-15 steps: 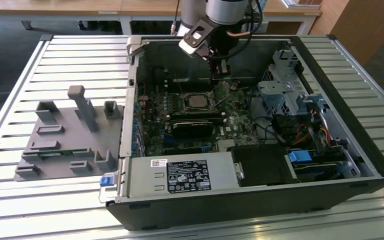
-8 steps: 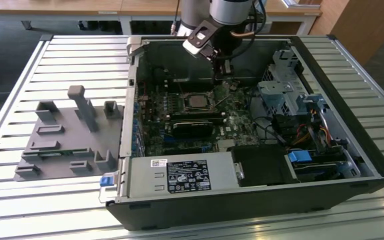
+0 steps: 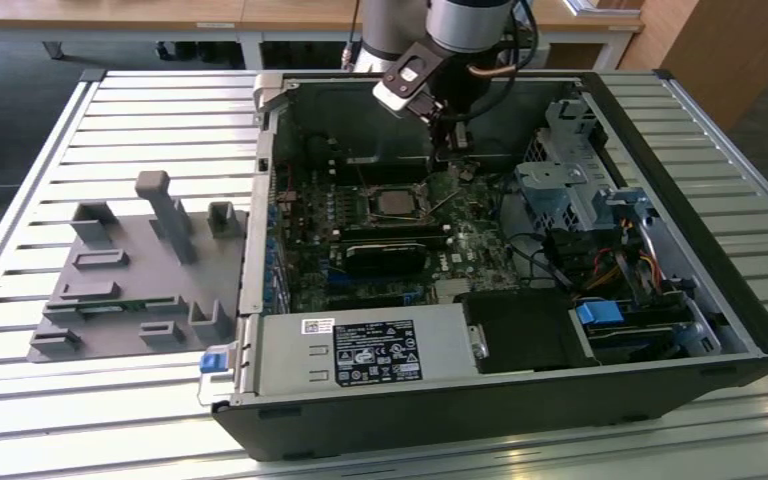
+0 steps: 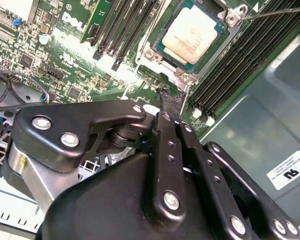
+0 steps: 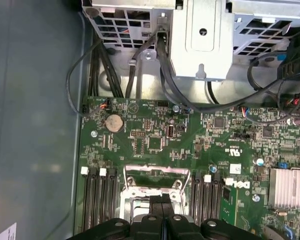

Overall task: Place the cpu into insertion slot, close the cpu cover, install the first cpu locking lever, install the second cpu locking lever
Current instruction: 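Close the cpu cover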

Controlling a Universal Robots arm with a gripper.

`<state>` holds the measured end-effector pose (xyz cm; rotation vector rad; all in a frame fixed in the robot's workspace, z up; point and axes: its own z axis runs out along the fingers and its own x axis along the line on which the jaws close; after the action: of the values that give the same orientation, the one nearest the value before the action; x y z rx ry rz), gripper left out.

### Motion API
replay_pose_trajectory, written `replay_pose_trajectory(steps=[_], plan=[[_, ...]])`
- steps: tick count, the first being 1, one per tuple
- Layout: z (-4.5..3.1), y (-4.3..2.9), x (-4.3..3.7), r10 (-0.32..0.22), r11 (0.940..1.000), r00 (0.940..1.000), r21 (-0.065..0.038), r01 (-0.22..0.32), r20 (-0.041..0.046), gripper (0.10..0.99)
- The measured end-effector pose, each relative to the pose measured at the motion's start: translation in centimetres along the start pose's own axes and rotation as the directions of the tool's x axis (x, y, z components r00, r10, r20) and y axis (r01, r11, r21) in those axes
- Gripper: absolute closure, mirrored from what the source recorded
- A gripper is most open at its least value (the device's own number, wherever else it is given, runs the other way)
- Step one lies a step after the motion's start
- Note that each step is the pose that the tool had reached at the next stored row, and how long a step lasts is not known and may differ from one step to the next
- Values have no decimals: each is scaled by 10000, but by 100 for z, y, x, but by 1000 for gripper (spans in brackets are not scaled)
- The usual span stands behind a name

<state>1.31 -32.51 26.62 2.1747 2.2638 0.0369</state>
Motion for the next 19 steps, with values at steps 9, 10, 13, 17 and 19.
replay_pose_trajectory(steps=[9,10,13,17,19], plan=[[19,105,-4,0,10000,10000,0,0,-1,980],[20,114,-4,0,10000,10000,0,0,0,980],[25,136,-4,-1,10000,10000,-1,1,-1,980],[29,165,-4,-1,10000,10000,0,1,0,980],[31,179,-4,-1,10000,10000,0,1,-1,980]])
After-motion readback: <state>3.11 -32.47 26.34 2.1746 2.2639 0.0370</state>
